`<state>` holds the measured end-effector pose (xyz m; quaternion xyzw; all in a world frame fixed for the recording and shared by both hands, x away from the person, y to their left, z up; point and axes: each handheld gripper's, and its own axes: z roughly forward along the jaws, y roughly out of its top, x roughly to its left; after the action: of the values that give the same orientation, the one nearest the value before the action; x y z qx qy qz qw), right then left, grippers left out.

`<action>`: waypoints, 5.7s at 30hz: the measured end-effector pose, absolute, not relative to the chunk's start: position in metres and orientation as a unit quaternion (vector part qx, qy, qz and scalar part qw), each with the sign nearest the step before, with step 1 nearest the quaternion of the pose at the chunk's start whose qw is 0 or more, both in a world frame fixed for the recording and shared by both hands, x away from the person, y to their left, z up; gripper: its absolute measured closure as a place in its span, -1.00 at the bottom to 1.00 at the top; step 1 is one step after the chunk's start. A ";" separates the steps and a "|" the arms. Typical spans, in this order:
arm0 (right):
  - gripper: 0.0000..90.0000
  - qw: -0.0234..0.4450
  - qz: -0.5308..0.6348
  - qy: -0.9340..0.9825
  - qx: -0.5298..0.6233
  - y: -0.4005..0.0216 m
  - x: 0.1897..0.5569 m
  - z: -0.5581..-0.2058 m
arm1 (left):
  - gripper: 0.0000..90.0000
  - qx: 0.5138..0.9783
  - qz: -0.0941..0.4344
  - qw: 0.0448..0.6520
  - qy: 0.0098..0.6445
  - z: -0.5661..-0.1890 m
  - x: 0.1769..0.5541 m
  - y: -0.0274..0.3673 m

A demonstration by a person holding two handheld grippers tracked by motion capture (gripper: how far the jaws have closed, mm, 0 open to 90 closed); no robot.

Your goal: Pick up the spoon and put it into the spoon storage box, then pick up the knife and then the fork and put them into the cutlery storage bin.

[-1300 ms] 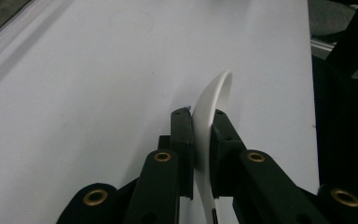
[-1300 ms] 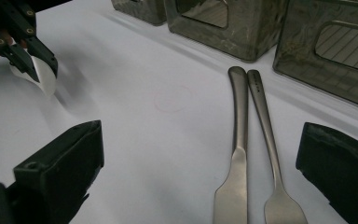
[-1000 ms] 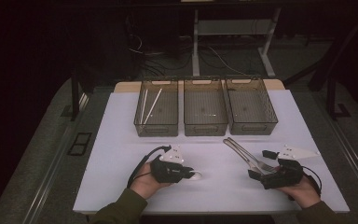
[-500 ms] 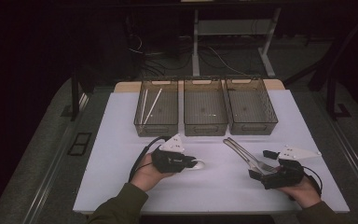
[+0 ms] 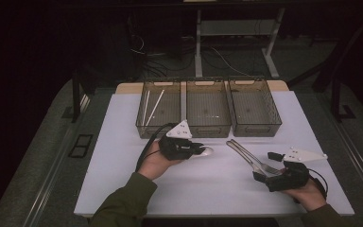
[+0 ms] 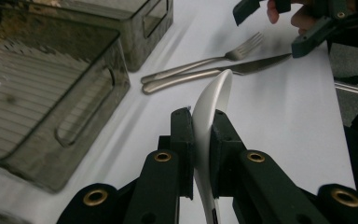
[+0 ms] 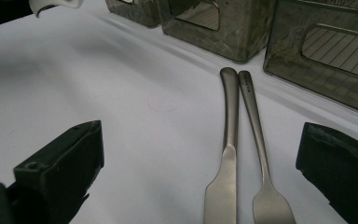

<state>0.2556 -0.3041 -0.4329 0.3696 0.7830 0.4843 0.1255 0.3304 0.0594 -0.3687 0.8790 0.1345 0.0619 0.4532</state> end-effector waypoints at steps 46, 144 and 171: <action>-0.98 0.119 0.493 0.780 0.368 -0.305 0.254 -0.431 | 0.80 0.888 0.115 0.413 0.166 -0.359 0.464 -0.009; -0.98 0.124 0.485 0.783 0.368 -0.304 0.255 -0.432 | -0.79 0.820 0.102 0.507 0.245 -0.412 0.279 0.142; -0.98 0.131 0.457 0.796 0.374 -0.311 0.262 -0.417 | -1.00 0.823 0.096 0.499 0.253 -0.428 0.268 0.156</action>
<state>0.2619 -0.3114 -0.4166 0.3744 0.7964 0.4567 0.1307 0.2677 0.1560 -0.4280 0.8233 0.2530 0.0963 0.4990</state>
